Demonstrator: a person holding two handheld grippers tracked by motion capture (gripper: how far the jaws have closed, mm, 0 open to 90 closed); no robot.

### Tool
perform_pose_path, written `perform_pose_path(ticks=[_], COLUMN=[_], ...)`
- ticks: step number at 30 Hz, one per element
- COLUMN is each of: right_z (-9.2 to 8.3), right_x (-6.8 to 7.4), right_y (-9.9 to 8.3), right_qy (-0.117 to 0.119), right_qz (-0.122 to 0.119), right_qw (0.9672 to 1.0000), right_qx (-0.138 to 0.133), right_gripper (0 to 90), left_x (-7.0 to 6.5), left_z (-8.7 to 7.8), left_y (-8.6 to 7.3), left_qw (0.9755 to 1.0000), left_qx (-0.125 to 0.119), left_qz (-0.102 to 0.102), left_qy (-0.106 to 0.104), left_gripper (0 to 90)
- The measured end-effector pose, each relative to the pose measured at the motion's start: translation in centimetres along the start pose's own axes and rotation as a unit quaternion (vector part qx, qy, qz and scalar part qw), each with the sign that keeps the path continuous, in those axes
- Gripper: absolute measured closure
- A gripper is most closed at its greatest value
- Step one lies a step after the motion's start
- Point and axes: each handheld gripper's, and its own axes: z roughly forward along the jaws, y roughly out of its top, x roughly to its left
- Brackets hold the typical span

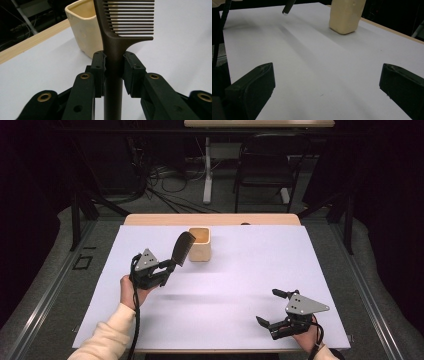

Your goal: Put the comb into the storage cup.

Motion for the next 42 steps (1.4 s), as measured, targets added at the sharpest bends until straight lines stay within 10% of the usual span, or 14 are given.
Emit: perform_pose_path(ticks=[20, 42], right_z=[0.0, 0.0], right_x=[0.0, 0.0], right_y=[0.0, 0.0], right_qy=[0.003, 0.001], right_qz=[0.002, 0.004], right_qw=[1.0, 1.0], right_qx=[-0.001, -0.002], right_gripper=[0.0, 0.0], left_x=[-0.1, 2.0], left_z=[0.9, 2.6], left_y=[1.9, 3.2], left_qw=[0.9998, 0.9991], left_qx=[-0.02, -0.023], left_qz=[0.005, -0.034], left_qy=[0.005, -0.002], left_gripper=[72.3, 72.2])
